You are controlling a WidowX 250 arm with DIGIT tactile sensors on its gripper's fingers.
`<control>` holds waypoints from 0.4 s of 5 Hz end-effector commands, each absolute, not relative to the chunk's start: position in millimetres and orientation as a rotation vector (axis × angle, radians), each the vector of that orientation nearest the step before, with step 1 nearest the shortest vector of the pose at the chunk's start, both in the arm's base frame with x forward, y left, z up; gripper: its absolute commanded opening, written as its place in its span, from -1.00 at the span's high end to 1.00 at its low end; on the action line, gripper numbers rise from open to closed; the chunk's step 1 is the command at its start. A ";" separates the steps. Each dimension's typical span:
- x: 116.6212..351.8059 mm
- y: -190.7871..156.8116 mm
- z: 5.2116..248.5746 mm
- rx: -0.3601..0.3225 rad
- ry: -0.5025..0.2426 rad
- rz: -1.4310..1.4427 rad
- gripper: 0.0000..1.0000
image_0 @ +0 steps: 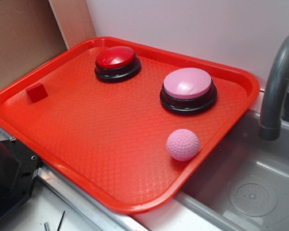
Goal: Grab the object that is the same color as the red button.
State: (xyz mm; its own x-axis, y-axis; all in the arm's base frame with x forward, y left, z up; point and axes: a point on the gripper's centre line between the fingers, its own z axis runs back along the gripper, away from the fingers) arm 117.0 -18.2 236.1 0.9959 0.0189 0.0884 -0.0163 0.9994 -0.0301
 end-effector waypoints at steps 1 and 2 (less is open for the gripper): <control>146.8 80.5 142.1 0.063 0.182 0.498 -1.00; 148.0 127.5 127.1 0.200 0.047 0.774 -1.00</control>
